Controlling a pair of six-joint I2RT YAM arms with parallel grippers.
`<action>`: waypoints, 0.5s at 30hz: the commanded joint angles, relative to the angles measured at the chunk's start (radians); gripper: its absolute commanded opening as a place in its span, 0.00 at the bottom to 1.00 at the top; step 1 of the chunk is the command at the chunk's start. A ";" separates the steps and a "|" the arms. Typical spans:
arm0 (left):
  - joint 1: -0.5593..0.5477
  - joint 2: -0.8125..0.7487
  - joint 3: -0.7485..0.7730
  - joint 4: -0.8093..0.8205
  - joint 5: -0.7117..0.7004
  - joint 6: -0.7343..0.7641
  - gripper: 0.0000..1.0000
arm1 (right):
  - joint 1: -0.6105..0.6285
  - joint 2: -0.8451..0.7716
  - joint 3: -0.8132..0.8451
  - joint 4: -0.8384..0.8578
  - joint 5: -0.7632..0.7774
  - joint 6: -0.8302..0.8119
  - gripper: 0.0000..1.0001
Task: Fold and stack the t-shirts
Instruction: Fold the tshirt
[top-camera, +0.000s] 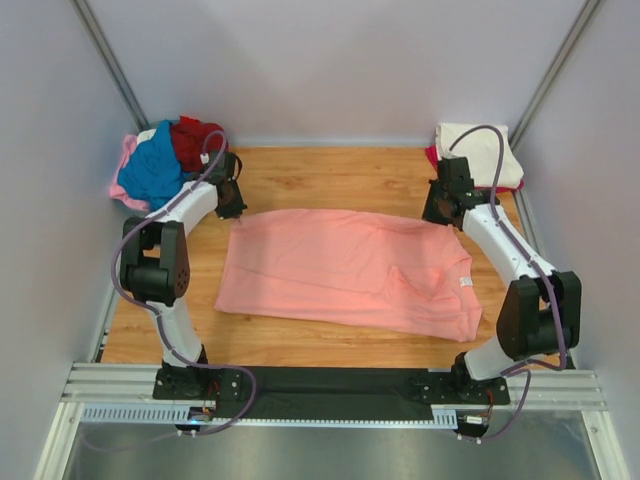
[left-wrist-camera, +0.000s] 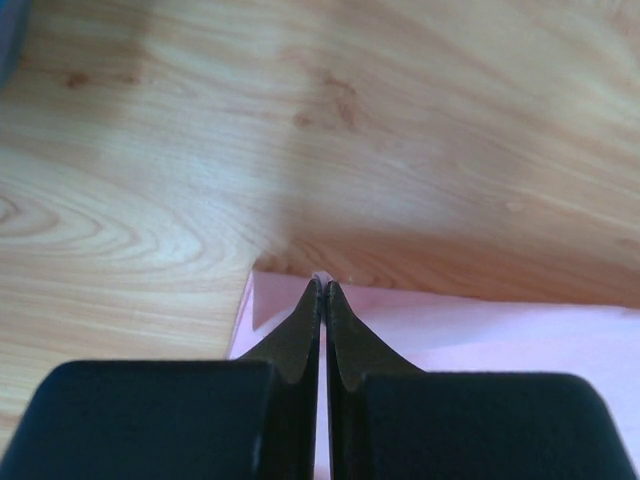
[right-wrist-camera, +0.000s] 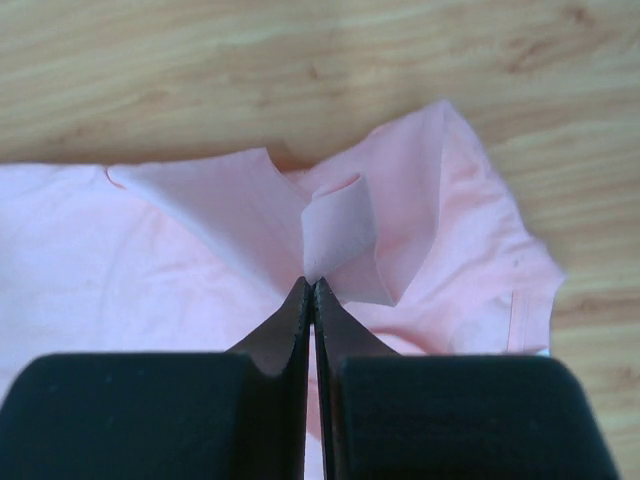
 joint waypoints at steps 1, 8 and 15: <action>0.006 -0.070 -0.051 0.072 0.010 0.024 0.00 | 0.017 -0.097 -0.081 -0.026 0.073 0.106 0.00; 0.006 -0.093 -0.125 0.106 0.001 0.044 0.00 | 0.018 -0.218 -0.253 -0.033 0.113 0.184 0.00; 0.006 -0.124 -0.177 0.128 -0.019 0.070 0.00 | 0.020 -0.312 -0.317 -0.072 0.129 0.241 0.00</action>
